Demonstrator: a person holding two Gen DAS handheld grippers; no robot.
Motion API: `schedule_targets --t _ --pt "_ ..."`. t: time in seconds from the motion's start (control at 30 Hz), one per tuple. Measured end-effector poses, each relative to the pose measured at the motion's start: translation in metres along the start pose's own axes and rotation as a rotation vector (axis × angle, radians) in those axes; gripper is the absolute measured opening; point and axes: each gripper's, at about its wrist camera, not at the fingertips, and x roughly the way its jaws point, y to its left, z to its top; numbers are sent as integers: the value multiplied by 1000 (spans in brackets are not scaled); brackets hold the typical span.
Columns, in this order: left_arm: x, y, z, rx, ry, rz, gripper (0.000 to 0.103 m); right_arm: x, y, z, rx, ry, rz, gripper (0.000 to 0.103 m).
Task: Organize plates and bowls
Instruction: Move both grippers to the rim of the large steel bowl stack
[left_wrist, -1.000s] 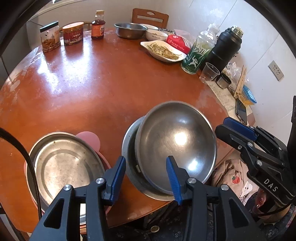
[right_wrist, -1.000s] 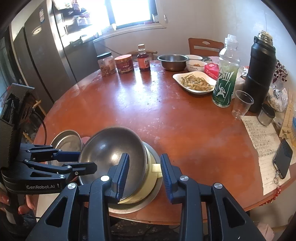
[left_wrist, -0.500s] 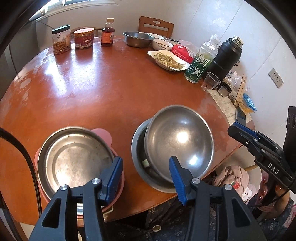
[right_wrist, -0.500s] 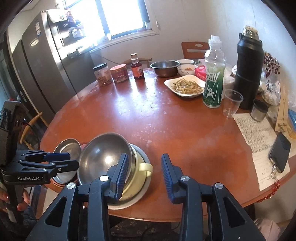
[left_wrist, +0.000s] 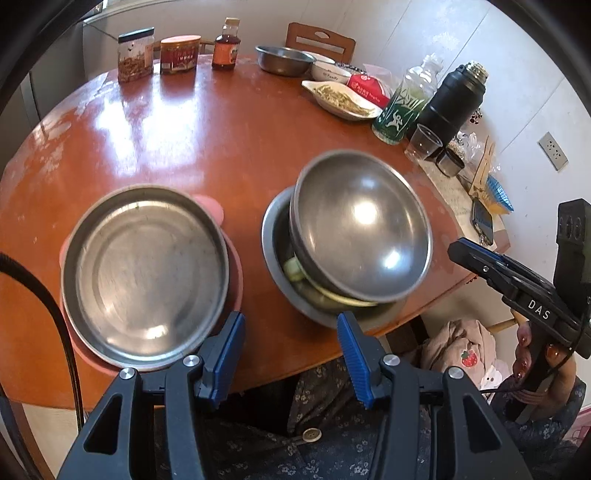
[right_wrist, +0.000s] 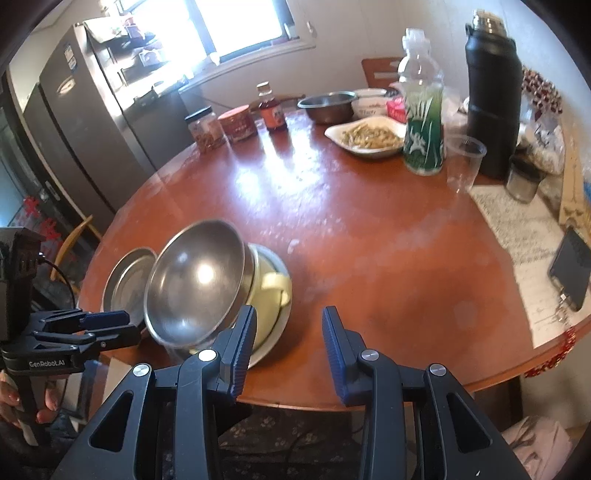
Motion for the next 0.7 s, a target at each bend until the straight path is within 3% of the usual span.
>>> schedule_targets --t 0.4,0.7 --pt "26 -12 -7 -27 37 -27 52 9 -5 -7 9 22 17 38" --pt "34 -11 -2 -69 36 -43 52 22 -32 26 15 11 14 38"
